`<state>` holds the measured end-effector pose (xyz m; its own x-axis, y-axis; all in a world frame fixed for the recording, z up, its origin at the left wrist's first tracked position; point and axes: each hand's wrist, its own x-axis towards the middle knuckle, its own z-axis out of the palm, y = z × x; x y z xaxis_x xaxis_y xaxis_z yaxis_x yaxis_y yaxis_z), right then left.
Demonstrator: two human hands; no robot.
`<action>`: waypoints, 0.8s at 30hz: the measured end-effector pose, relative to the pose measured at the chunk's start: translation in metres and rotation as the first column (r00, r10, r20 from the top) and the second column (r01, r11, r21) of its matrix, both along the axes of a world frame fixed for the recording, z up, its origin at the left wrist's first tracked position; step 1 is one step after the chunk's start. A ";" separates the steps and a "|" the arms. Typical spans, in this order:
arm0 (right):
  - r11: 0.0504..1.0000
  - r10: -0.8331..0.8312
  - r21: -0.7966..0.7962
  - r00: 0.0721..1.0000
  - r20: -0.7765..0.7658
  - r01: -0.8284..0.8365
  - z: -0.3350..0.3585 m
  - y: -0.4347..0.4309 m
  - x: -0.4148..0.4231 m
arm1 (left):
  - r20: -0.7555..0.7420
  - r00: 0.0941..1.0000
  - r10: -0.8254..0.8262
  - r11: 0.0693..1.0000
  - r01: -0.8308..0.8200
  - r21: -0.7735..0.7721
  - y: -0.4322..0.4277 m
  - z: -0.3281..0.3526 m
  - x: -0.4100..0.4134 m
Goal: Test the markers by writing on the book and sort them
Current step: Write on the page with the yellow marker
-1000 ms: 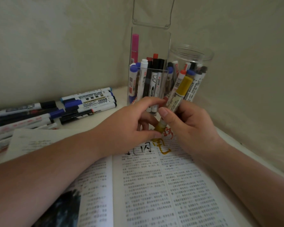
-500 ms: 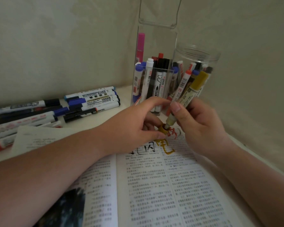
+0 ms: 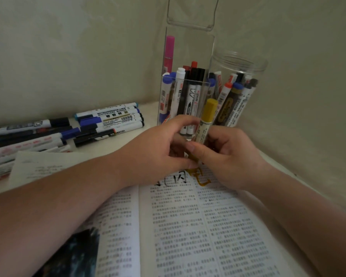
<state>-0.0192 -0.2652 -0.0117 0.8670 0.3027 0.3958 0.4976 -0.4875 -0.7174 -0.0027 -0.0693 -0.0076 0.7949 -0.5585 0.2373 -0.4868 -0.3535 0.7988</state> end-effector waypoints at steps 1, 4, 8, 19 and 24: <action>1.000 -0.006 -0.023 1.000 -0.001 0.006 0.001 0.002 0.001 | -0.005 1.000 0.004 1.000 -0.004 0.001 0.001 -0.001 0.000; 1.000 -0.018 -0.012 1.000 0.002 0.018 0.002 0.003 -0.003 | 0.011 1.000 -0.008 1.000 0.008 -0.004 0.002 -0.003 -0.001; 0.984 -0.041 -0.175 0.999 -0.012 0.038 -0.004 0.002 -0.008 | 0.029 0.999 -0.037 0.990 0.041 -0.134 0.008 -0.002 0.001; 0.899 -0.004 -0.439 1.000 -0.002 0.003 0.004 -0.007 -0.015 | 0.059 0.998 0.030 0.930 -0.006 -0.368 -0.001 0.006 -0.002; 0.945 -0.085 -0.319 0.996 -0.040 0.067 0.009 -0.012 -0.018 | 0.010 0.999 0.053 0.896 -0.043 -0.442 -0.001 0.011 -0.002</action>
